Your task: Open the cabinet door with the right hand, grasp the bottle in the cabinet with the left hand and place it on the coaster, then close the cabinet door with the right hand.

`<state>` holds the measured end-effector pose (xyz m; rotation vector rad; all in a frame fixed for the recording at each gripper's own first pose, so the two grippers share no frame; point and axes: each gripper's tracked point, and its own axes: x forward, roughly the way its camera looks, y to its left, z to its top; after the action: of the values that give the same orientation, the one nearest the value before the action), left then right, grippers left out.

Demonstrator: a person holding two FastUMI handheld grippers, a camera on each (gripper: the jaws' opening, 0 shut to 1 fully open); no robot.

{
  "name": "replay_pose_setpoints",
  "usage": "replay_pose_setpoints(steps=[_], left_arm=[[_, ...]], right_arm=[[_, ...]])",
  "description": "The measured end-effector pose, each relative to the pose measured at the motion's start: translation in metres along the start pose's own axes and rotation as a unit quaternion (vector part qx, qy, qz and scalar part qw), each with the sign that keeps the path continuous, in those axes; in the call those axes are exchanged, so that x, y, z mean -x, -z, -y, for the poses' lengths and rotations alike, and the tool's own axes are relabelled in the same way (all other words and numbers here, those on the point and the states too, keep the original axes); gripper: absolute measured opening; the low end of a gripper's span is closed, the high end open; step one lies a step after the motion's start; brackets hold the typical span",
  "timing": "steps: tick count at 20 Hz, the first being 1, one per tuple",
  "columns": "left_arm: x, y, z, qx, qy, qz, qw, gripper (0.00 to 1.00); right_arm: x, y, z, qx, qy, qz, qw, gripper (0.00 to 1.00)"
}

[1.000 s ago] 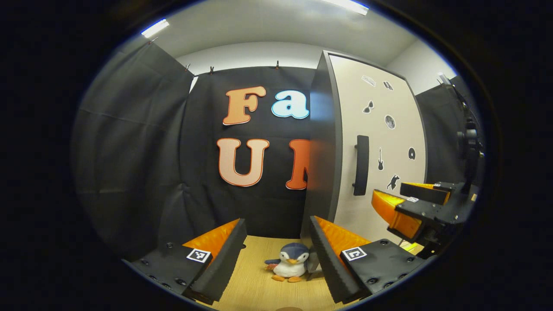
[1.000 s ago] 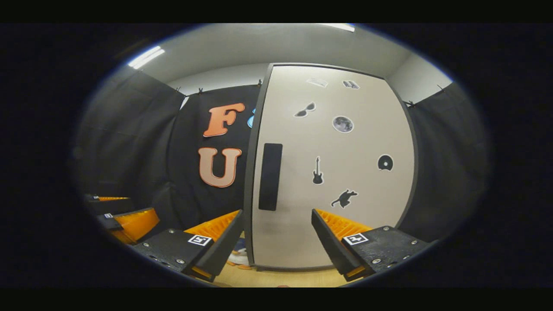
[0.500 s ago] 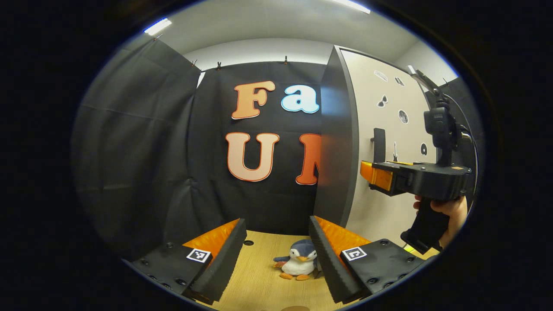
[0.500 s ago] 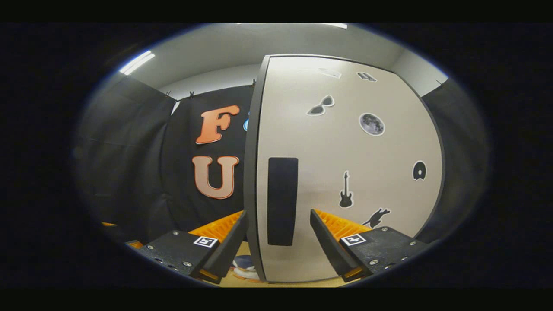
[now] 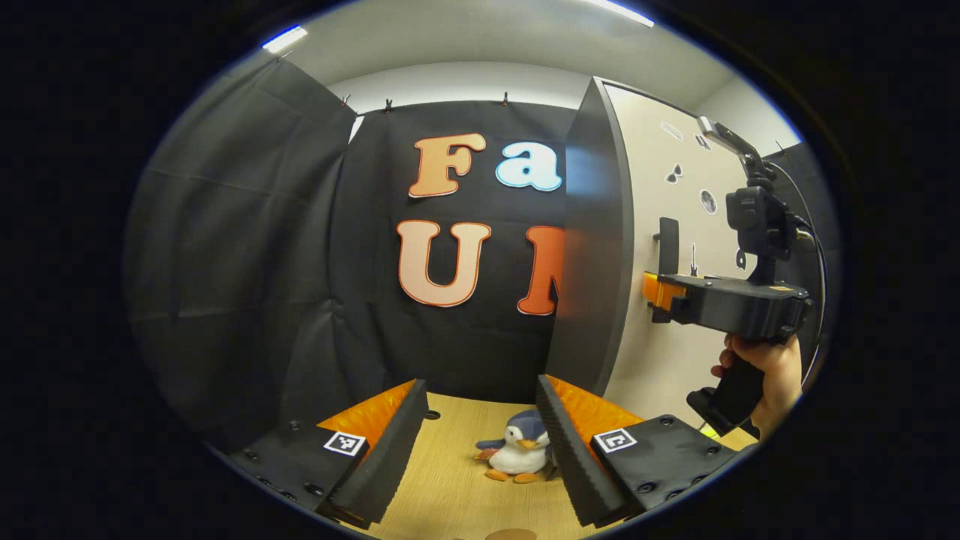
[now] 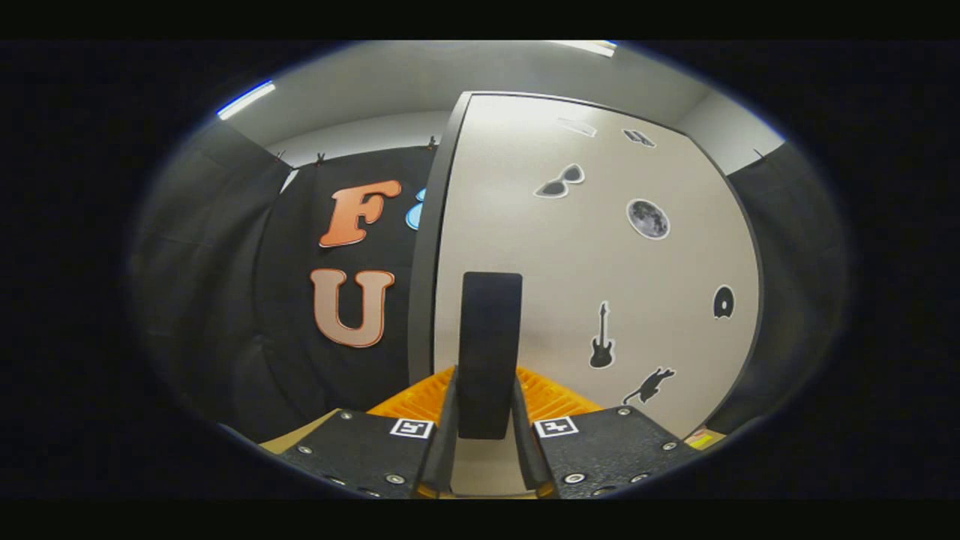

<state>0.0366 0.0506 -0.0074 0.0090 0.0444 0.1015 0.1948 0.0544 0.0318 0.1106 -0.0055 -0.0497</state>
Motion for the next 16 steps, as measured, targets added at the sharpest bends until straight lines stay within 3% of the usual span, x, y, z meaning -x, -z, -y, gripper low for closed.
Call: replay_pose_setpoints(steps=[4,10,16], left_arm=[[0.006,0.002,-0.010,0.005,-0.003,-0.002,1.000,0.95],[-0.007,0.005,-0.018,0.002,0.011,-0.010,1.000,0.95],[-0.018,-0.001,-0.004,-0.006,0.047,-0.005,0.999,0.95]], right_arm=[[0.002,-0.001,0.000,-0.006,0.001,-0.001,1.000,0.19],[0.021,-0.009,0.001,-0.013,0.013,-0.003,1.000,0.19],[0.078,-0.019,0.012,-0.016,0.017,-0.003,1.000,0.19]])
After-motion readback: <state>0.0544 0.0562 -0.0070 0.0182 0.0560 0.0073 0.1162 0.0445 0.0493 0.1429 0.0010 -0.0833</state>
